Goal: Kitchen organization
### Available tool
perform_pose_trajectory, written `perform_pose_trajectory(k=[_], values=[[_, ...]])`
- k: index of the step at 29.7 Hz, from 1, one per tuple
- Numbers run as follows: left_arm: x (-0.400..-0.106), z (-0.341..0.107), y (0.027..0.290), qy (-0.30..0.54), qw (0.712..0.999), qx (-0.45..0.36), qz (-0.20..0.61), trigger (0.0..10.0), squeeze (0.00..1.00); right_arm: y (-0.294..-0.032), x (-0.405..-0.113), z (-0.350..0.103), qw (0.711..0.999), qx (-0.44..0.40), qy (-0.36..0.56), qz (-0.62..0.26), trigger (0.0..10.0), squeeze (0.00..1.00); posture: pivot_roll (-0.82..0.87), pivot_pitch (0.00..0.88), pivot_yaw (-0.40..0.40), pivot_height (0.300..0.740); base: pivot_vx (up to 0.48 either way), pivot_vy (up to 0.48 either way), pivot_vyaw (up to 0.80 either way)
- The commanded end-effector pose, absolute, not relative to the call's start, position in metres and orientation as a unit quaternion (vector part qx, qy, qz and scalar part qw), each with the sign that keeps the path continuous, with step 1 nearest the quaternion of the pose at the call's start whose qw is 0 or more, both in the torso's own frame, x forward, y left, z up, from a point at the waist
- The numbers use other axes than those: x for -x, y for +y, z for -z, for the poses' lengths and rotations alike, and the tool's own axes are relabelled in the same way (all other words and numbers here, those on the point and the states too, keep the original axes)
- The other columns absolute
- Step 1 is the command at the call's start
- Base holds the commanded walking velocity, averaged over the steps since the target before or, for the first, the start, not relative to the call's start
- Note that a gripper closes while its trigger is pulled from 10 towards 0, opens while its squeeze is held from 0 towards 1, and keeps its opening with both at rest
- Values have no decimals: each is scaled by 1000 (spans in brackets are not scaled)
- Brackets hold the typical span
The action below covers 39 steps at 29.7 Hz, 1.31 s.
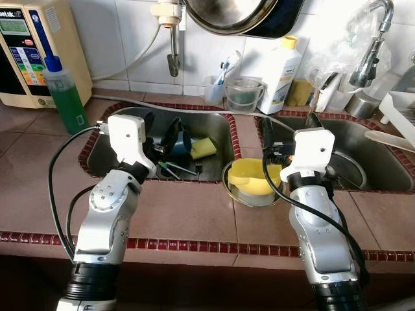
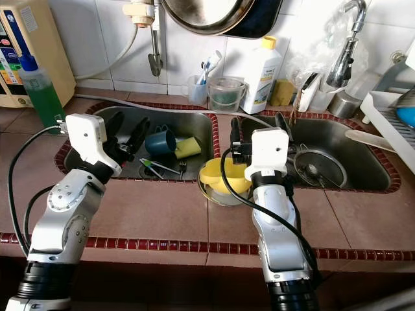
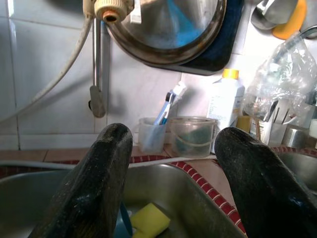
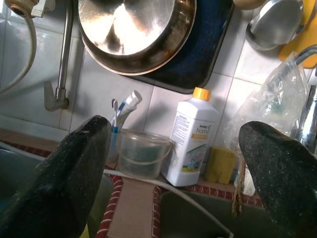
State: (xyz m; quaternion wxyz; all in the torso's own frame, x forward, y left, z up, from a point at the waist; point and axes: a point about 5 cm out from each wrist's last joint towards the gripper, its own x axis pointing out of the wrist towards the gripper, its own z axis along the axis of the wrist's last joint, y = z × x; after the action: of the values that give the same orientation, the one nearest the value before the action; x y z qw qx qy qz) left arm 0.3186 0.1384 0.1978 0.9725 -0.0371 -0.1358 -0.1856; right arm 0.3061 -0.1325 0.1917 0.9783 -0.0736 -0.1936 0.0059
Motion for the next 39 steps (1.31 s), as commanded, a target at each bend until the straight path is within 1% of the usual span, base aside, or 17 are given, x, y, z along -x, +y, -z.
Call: perform_pose_trajectory(k=[1, 5, 7, 9, 13, 19, 26, 29, 32, 35, 39], values=[[-318, -207, 132, -147, 968, 24, 204, 10000, 0, -130, -304, -194, 978, 74, -195, -13, 10000, 0, -194, 18, -51, 732, 0, 0, 0], [-316, -200, 126, -138, 968, 19, 211, 10000, 0, -114, -300, -184, 979, 75, -185, -44, 10000, 0, -192, 9, -55, 732, 0, 0, 0], [-315, -200, 125, -139, 967, 18, 211, 10000, 0, -112, -300, -184, 979, 74, -183, -46, 10000, 0, -192, 9, -55, 732, 0, 0, 0], [-313, -199, 125, -135, 967, 21, 214, 10000, 0, -103, -296, -179, 979, 79, -175, -73, 10000, 0, -190, 7, -59, 732, 0, 0, 0], [-308, -190, 122, -117, 964, -2, 238, 10000, 0, -101, -294, -177, 976, 86, -181, -80, 10000, 0, -186, 4, -62, 732, 0, 0, 0], [-294, -177, 115, -94, 957, -16, 275, 10000, 0, -110, -298, -188, 976, 82, -189, -66, 10000, 0, -180, 3, -66, 732, 0, 0, 0], [-284, -173, 108, -84, 947, -32, 307, 10000, 0, -107, -297, -184, 977, 88, -181, -75, 10000, 0, -172, 4, -77, 732, 0, 0, 0], [-281, -174, 106, -85, 944, -36, 316, 10000, 0, -112, -295, -179, 980, 92, -170, -52, 10000, 0, -175, 11, -75, 732, 0, 0, 0], [-280, -175, 105, -85, 944, -36, 317, 10000, 0, -126, -293, -174, 982, 96, -161, -8, 10000, 0, -181, 20, -70, 732, 0, 0, 0], [-280, -175, 105, -85, 944, -36, 317, 10000, 0, -130, -293, -174, 982, 96, -160, 5, 10000, 0, -182, 20, -69, 732, 0, 0, 0], [-282, -177, 105, -87, 944, -31, 316, 10000, 0, -145, -293, -182, 980, 87, -174, 50, 10000, 0, -197, 26, -56, 732, 0, 0, 0]])
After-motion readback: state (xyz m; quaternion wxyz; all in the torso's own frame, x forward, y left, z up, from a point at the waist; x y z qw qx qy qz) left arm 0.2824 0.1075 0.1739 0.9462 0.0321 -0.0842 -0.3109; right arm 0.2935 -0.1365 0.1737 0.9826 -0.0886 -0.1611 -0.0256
